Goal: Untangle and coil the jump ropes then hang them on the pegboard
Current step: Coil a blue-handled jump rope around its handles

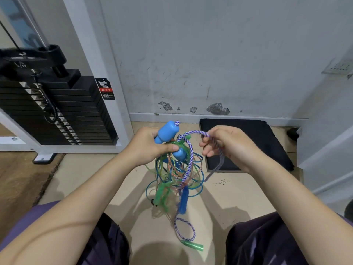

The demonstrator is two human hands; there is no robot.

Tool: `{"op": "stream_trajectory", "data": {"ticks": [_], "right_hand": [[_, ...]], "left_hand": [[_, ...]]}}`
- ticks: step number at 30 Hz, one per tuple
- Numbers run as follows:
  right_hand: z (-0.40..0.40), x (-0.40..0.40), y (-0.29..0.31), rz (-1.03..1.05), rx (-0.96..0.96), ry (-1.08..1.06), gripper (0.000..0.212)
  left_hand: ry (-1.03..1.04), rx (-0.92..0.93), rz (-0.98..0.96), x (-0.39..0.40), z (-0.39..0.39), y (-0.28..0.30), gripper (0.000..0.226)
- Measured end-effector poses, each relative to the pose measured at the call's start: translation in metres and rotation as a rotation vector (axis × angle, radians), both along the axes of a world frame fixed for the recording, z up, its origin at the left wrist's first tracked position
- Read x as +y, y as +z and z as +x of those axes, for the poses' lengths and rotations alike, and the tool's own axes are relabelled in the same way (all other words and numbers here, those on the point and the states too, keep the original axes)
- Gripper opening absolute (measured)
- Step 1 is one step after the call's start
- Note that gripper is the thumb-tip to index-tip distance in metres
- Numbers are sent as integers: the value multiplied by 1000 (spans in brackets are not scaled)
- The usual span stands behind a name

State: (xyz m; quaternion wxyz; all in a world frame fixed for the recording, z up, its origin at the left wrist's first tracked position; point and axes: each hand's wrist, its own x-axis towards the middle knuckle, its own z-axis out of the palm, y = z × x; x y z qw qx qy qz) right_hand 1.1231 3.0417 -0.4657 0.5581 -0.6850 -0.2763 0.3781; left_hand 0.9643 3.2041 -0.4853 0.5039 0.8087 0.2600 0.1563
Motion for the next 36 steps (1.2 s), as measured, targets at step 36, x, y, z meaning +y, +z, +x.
{"op": "stream_trajectory", "data": {"ticks": [36], "right_hand": [[-18,12,-17,-28,-422,11,31]], "left_hand": [[-20,56,-303,-15,3,-9,16]]}}
